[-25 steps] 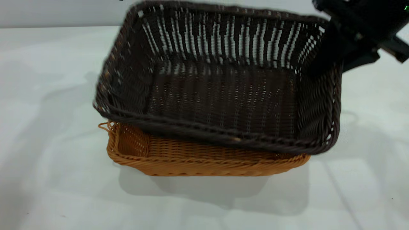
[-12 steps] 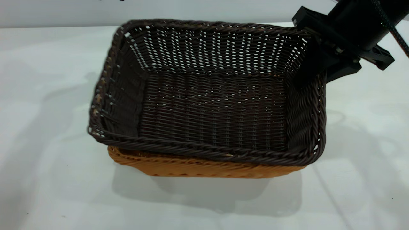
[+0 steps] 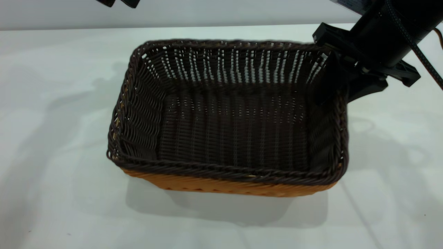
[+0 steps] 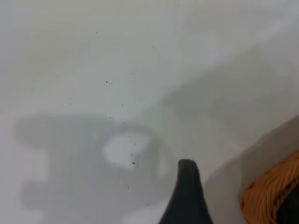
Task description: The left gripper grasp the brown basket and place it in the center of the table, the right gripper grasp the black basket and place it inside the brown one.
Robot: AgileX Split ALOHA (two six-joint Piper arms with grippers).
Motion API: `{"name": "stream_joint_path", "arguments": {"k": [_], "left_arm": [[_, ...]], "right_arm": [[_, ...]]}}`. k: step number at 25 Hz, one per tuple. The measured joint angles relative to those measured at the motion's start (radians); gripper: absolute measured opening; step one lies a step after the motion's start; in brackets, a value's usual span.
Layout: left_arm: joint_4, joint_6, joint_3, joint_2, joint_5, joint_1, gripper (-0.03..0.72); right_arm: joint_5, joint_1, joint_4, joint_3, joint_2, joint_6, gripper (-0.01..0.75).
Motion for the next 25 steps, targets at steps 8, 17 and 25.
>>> {"name": "stream_joint_path", "arguments": {"k": [8, 17, 25], "left_arm": [[0.001, 0.009, 0.0, -0.006, 0.0, 0.0, 0.523], [0.06, 0.031, 0.0, -0.198, 0.003, 0.0, 0.523], [0.247, -0.155, 0.0, -0.462, 0.101, 0.001, 0.524]], "right_arm": [[-0.011, -0.003, 0.001, 0.0, -0.007, -0.054, 0.543], [0.004, -0.113, -0.039, 0.0, -0.305, -0.104, 0.584], [0.111, -0.139, -0.094, 0.0, -0.756, -0.106, 0.584]]}}
